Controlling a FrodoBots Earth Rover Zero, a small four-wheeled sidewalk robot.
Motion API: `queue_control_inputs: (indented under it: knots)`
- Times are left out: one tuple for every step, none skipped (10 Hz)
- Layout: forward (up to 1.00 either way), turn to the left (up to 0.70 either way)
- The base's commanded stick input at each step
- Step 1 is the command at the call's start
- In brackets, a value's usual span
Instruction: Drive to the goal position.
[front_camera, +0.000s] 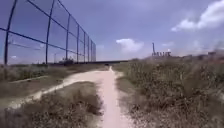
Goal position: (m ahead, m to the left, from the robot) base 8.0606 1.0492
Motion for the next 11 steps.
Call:
queue_control_inputs:
  knots:
    - [0.5,0.0]
    - [0.5,0.0]
    - [0.5,0.0]
    - [0.5,0.0]
    - [0.5,0.0]
    - [0.5,0.0]
    - [0.5,0.0]
    - [0.5,0.0]
    - [0.5,0.0]
    - [0.5,0.0]
    - [0.5,0.0]
